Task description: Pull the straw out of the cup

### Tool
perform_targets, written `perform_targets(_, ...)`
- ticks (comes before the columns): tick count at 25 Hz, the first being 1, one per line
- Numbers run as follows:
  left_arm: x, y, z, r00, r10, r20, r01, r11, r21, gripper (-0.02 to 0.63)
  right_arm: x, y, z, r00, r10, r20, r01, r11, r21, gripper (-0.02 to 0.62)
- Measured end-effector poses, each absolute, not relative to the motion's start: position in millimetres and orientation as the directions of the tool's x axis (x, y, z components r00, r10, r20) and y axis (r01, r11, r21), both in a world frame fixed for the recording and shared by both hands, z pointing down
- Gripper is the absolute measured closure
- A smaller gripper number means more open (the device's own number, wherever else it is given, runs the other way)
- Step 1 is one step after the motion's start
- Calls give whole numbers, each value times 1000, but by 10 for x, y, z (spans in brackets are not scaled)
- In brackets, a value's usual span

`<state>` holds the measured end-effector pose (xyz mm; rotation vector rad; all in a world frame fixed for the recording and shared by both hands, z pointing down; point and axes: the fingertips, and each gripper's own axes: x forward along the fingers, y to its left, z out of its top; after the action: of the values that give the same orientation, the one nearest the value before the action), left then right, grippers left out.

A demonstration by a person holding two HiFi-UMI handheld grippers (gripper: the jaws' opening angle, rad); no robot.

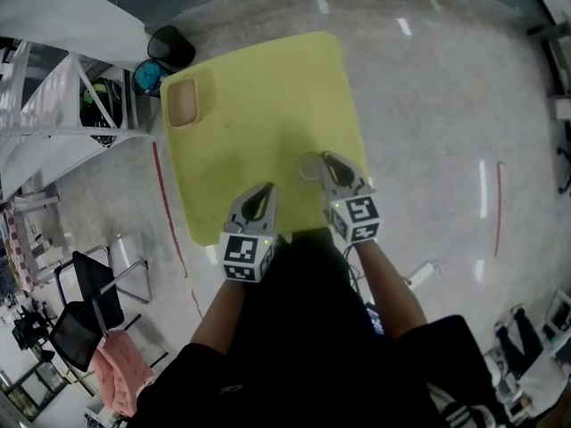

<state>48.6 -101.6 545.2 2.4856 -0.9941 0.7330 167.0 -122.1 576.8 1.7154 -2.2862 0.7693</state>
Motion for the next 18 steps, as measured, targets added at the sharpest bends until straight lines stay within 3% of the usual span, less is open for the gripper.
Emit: perform_targets(18, 457, -1137, 5149, 721, -473, 506, -620, -767, 166, 561, 1621, -908, 5130, -151, -922, 357, -959, 49, -279, 565)
